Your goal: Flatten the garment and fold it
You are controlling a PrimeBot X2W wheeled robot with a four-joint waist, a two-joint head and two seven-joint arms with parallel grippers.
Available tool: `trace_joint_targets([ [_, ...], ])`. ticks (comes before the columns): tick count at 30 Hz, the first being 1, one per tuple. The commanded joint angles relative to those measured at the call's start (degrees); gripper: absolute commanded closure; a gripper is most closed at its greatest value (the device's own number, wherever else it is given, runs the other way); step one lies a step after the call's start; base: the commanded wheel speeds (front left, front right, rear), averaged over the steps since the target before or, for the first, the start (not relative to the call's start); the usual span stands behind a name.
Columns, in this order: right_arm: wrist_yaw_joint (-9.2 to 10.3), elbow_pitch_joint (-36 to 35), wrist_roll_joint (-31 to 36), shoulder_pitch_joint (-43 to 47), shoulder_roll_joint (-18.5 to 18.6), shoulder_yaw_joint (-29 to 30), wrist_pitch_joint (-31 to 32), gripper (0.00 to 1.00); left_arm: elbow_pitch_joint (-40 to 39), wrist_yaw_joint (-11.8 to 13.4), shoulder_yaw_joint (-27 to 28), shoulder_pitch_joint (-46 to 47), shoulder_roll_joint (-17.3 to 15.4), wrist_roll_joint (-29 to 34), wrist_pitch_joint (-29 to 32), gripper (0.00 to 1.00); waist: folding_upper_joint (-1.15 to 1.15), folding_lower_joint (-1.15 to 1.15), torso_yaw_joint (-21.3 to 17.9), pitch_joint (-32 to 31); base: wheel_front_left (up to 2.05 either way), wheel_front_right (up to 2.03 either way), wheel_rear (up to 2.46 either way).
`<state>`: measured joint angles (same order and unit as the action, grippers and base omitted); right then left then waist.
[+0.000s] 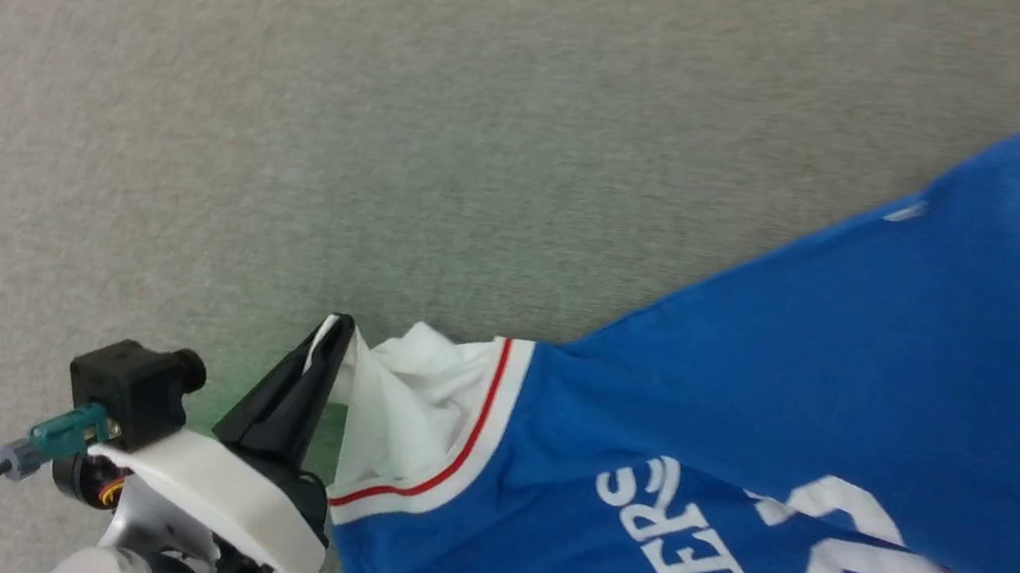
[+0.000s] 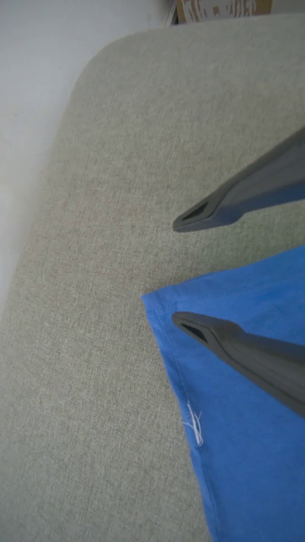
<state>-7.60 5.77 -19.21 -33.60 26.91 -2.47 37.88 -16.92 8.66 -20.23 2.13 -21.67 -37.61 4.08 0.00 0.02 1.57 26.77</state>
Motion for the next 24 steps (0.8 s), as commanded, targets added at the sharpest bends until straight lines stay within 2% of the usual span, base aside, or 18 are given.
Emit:
trace_joint_targets([
  [1,0.11,1.39,-0.81,-0.93,0.26,-0.68,0.04,0.0,0.57,-0.31,-0.22,1.21,0.37,0.8,-0.33,1.0,0.0,-0.02,3.14,2.98,0.0,0.0,0.0],
  [9,0.11,6.47,-2.79,-0.16,1.46,-3.12,0.54,0.0,1.39,-0.6,-0.75,2.01,0.63,0.79,-0.53,1.0,0.0,-0.02,4.45,3.61,0.0,0.0,0.0],
  [12,0.11,7.45,-3.62,-0.01,1.61,-3.75,1.46,1.0,1.45,-0.55,-0.68,2.04,0.51,0.68,-0.48,1.0,0.0,-0.02,4.42,3.51,0.0,0.0,0.0],
  [16,0.11,8.31,-2.38,-0.23,1.49,-3.32,0.05,1.0,1.76,-0.3,-0.44,1.8,0.33,0.45,-0.41,1.0,0.0,-0.02,3.72,2.57,0.0,0.0,0.0],
  [23,0.11,7.93,-1.32,-0.46,-0.59,-1.0,-5.92,1.0,2.48,-0.13,0.81,2.65,-0.69,0.96,-1.23,1.0,0.0,-0.02,1.77,-1.74,0.0,0.0,0.0],
  [24,0.11,7.15,-1.48,-0.44,-1.46,0.35,-8.32,1.0,2.89,-0.06,1.47,4.05,-1.51,1.64,-1.22,1.0,0.0,-0.02,1.11,-3.84,0.0,0.0,0.0],
])
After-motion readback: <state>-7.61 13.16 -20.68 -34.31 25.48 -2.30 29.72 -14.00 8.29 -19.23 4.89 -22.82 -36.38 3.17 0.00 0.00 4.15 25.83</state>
